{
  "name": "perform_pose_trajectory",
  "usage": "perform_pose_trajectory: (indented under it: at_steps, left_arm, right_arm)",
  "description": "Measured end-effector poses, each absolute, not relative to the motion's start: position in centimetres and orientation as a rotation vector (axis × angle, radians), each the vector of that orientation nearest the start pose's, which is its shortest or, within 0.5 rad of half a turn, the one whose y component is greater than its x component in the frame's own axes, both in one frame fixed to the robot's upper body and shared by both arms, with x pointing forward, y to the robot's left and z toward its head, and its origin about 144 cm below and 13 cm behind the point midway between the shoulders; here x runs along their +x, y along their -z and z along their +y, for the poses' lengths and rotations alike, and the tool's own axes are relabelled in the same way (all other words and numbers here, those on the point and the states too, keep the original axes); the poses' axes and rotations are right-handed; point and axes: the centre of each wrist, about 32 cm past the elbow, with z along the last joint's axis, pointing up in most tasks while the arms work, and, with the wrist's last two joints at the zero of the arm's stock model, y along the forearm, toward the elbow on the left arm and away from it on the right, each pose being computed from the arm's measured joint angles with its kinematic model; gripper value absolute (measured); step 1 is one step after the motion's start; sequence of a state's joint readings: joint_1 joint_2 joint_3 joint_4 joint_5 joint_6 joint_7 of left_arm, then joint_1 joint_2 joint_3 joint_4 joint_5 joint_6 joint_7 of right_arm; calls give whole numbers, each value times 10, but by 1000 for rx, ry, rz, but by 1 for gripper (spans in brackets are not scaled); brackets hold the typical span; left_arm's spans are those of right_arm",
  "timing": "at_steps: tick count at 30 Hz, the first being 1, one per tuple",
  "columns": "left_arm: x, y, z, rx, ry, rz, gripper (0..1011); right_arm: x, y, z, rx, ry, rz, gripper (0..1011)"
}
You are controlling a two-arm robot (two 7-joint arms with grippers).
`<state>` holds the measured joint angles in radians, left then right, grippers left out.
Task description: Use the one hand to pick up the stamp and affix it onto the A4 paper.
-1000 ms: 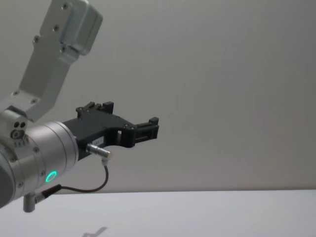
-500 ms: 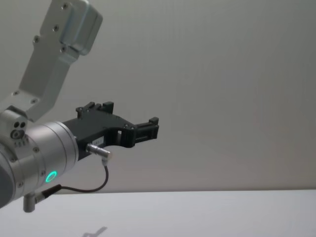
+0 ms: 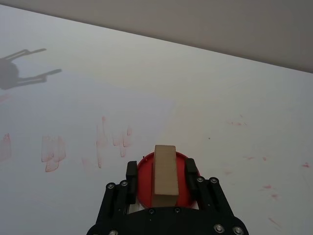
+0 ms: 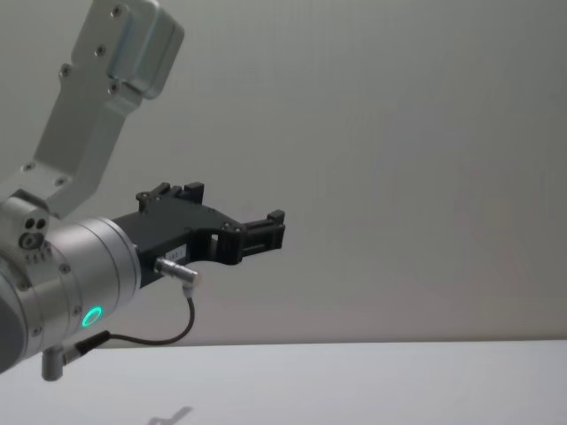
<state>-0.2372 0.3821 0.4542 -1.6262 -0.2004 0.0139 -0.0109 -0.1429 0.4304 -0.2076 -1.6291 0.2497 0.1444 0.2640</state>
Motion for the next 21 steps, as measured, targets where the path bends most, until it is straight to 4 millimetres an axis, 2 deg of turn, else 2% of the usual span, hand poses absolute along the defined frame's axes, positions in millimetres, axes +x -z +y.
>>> perform_pose_trajectory:
  at_steps: [11, 14, 21]
  left_arm:
    - [492, -1204, 198, 61, -1124, -268, 1001]
    - [492, -1204, 198, 61, -1124, -268, 1001]
    - [492, -1204, 198, 61, -1124, -268, 1001]
  right_arm:
    - [408, -1111, -281, -343, 1078, 143, 260]
    - [408, -1111, -281, -343, 1079, 144, 220]
    - [408, -1110, -280, -342, 1081, 146, 220]
